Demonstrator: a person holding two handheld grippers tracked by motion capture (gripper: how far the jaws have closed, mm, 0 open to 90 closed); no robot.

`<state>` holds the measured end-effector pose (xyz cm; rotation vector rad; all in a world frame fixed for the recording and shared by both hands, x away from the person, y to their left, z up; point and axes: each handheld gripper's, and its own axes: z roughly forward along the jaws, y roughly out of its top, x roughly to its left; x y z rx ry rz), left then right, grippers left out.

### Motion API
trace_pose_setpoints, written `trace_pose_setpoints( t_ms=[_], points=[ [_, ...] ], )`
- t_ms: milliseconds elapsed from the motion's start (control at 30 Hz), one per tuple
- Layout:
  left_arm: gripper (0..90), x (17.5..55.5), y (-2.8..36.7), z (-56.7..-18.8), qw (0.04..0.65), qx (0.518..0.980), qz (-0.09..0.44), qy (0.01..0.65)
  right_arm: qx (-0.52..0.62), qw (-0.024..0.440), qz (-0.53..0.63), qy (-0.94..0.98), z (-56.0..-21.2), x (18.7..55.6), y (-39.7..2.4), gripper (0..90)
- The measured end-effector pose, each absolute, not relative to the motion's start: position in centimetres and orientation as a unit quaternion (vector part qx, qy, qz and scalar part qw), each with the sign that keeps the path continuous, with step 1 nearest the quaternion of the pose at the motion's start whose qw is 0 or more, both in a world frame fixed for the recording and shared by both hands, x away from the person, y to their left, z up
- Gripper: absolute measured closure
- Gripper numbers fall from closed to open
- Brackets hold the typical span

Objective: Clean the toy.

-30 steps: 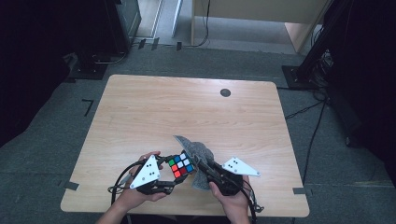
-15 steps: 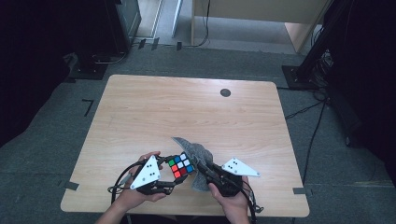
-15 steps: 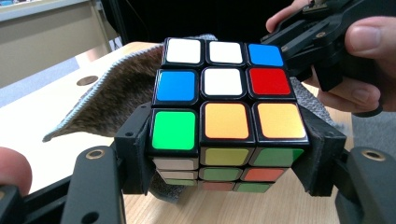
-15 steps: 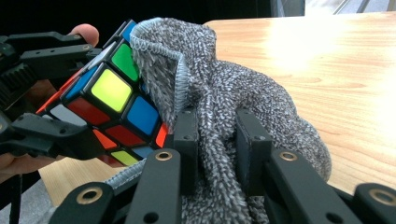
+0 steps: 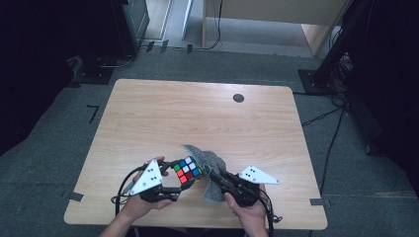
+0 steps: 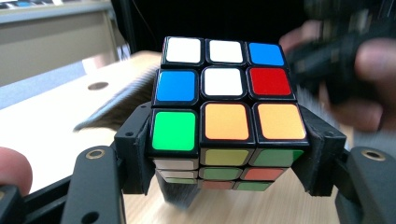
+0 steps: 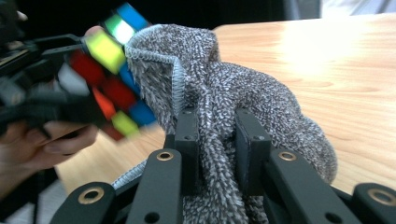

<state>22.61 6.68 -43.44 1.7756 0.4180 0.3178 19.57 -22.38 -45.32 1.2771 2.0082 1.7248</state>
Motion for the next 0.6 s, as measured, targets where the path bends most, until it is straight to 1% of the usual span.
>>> trace_pose_setpoints(
  t_ms=[33, 133, 267, 333, 400, 467, 600],
  points=[
    [34.1, 22.9, 7.3, -43.2, 0.616, 0.754, 0.125, 0.193, 0.431, 0.095, 0.589, 0.677, -45.4, 19.6, -22.5, 74.4],
    [34.1, 23.4, 7.9, -43.2, 0.635, 0.739, 0.093, 0.207, 0.407, 0.088, 0.613, 0.672, -45.4, 19.5, -22.2, 74.5],
    [34.1, 23.5, 7.8, -43.2, 0.641, 0.734, 0.077, 0.208, 0.376, 0.097, 0.618, 0.684, -45.4, 18.9, -20.5, 75.7],
    [34.1, 23.5, 7.9, -43.1, 0.650, 0.727, 0.065, 0.210, 0.362, 0.091, 0.618, 0.692, -45.7, 18.8, -19.8, 75.8],
    [34.1, 23.5, 7.8, -43.1, 0.653, 0.725, 0.060, 0.210, 0.347, 0.082, 0.618, 0.701, -46.0, 18.7, -19.1, 75.8],
    [34.1, 23.4, 7.7, -43.1, 0.651, 0.727, 0.063, 0.208, 0.332, 0.083, 0.609, 0.716, -46.3, 18.5, -18.1, 75.7],
    [34.1, 23.5, 7.8, -43.1, 0.648, 0.729, 0.064, 0.210, 0.316, 0.101, 0.589, 0.737, -46.5, 18.2, -17.2, 75.6]
  ],
)
